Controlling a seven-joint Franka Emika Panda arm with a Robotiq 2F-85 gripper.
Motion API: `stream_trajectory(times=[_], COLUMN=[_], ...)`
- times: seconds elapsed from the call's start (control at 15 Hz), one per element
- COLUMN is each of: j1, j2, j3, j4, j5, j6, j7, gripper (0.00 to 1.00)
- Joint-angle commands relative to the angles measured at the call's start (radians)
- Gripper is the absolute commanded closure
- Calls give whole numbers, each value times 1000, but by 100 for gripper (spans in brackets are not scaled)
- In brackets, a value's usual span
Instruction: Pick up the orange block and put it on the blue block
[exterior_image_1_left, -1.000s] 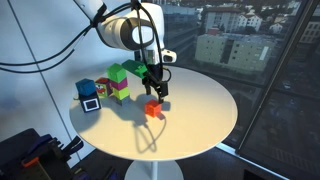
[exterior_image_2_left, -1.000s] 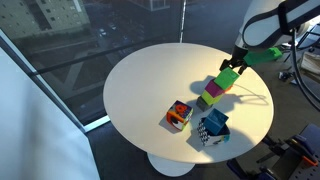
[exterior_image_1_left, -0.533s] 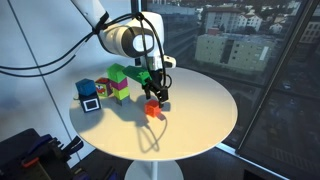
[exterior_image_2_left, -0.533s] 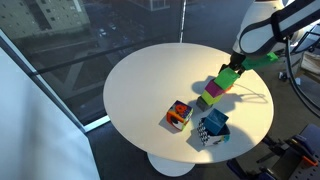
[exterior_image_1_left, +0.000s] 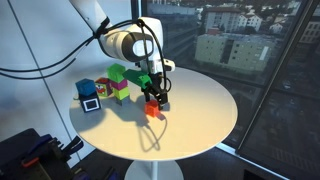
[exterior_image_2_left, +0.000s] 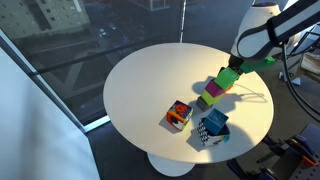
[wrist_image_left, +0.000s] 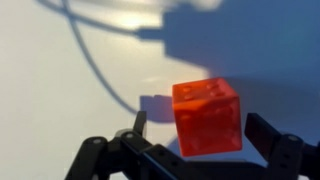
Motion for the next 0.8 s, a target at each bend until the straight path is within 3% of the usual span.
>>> stream_trajectory(times=[0.0, 0.07, 0.13, 0.27, 0.53, 0.73], j1=[-1, 2, 5, 9, 27, 36], j2=[8, 10, 13, 19, 12, -16], j3=[2, -1, -4, -9, -25, -30], j4=[-3, -2, -3, -4, -8, -9], j5=[-3, -7, -12, -17, -31, -24], j6=[23, 28, 38, 55, 77, 66], j7=[-16, -8, -2, 6, 36, 45], gripper=[0, 0, 25, 34, 67, 70])
